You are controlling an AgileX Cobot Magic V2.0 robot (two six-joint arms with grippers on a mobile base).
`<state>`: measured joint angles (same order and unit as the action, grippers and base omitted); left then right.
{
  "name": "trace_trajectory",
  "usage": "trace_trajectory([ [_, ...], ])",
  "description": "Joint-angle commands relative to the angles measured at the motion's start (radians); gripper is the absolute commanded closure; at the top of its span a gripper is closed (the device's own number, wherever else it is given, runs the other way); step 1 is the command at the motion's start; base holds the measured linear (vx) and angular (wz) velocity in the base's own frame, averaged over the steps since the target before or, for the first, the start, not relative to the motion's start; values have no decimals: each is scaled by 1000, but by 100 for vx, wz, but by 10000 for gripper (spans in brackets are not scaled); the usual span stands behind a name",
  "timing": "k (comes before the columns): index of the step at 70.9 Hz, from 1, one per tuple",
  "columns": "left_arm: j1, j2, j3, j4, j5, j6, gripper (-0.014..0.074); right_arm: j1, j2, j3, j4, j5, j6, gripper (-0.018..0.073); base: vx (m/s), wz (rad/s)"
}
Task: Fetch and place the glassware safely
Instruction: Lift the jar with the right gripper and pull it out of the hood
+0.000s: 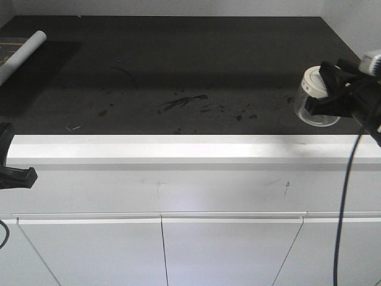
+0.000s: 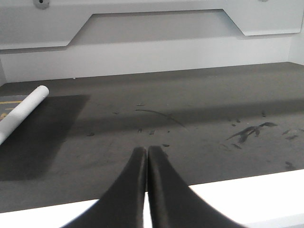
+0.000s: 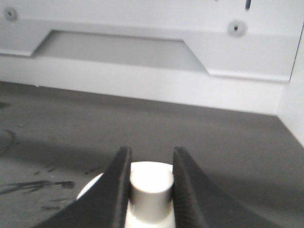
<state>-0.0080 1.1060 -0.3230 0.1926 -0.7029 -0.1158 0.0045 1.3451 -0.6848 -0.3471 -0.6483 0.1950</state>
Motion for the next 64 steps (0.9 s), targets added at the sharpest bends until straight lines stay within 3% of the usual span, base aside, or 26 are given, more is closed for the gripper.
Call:
trace_trajectory([
  [1, 2, -15, -22, -10, -82, -9, 603, 2, -115, 22, -38, -100, 19, 563, 0, 0],
  [24, 2, -15, -22, -10, -82, -9, 603, 2, -300, 92, -277, -51, 234, 563, 0, 0],
  [36, 2, -15, -22, -10, -82, -9, 603, 17, -320, 92, -315, -40, 301, 561, 0, 0],
  [51, 2, -15, -22, -10, -82, -9, 603, 243, -320, 92, -312, 87, 211, 561, 0, 0],
  [64, 2, -15, -22, -10, -82, -9, 603, 419, -320, 92, -280, 149, 209, 561, 0, 0],
])
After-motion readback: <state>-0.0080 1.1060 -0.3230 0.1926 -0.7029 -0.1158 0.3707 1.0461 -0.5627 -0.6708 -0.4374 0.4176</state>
